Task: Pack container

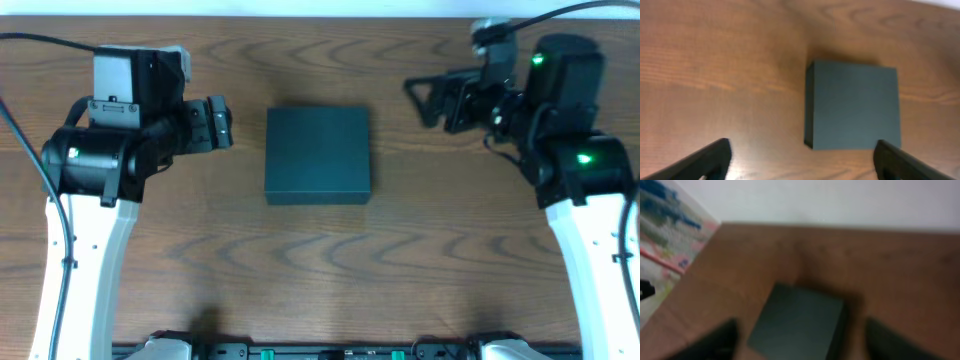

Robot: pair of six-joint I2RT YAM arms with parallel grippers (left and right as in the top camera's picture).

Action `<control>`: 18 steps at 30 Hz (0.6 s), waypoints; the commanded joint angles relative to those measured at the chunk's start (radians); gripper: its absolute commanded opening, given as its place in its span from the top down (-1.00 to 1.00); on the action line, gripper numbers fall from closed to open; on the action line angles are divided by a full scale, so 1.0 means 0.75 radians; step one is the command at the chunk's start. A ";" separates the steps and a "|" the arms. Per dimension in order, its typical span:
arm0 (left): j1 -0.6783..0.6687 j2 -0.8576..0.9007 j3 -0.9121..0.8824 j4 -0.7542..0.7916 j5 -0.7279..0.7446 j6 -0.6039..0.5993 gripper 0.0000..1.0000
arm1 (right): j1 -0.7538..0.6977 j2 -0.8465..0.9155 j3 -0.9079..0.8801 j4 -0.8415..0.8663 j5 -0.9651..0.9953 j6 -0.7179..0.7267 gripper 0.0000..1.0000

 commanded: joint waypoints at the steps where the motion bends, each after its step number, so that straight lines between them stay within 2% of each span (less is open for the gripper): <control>1: -0.003 0.011 0.005 -0.082 -0.003 -0.097 -0.90 | 0.020 -0.018 -0.029 -0.045 0.006 -0.014 -0.98; 4: -0.003 0.026 0.005 -0.171 -0.005 -0.099 -0.90 | 0.020 -0.018 -0.068 -0.131 0.007 -0.014 -0.99; 10: -0.003 0.029 0.005 -0.195 -0.005 -0.099 -0.91 | 0.020 -0.017 -0.082 -0.269 0.007 -0.014 -0.99; 17: -0.003 0.028 0.005 -0.198 -0.012 -0.095 -0.91 | 0.020 -0.017 -0.082 -0.278 0.007 -0.014 -0.99; 18: -0.001 0.024 0.005 -0.210 -0.070 -0.066 -0.90 | 0.020 -0.017 -0.082 -0.279 0.007 -0.014 -0.99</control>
